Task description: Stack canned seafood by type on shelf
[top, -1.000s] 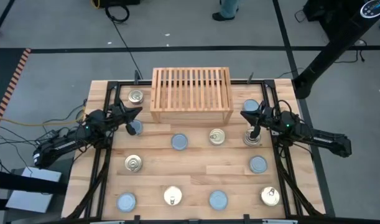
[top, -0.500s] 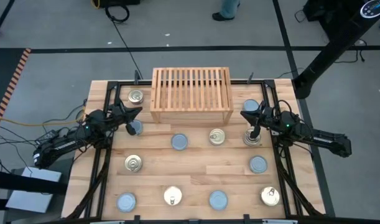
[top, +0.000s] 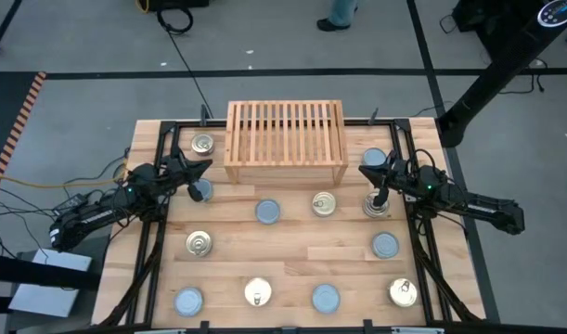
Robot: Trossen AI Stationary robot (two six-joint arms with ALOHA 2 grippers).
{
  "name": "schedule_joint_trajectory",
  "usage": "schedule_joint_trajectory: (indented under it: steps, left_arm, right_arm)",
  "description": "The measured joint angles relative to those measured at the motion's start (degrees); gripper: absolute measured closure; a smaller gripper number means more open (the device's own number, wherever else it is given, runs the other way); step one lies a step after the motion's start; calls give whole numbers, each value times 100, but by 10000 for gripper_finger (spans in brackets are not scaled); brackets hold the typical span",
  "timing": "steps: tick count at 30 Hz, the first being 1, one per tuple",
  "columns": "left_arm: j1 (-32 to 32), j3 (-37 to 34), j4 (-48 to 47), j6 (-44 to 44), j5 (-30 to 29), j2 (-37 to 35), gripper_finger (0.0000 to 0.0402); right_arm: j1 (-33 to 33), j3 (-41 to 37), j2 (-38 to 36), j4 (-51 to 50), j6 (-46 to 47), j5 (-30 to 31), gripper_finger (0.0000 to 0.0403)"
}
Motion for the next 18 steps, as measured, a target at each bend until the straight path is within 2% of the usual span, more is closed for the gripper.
schedule_joint_trajectory:
  steps: [12, 18]
  left_arm:
    - [0, -1, 44, 1, 0, 0, 396]
    - [-1, 0, 717, 1, -55, -2, 396]
  right_arm:
    - [-1, -1, -1, 0, 0, -1, 371]
    - [1, 0, 0, 0, 0, 0, 371]
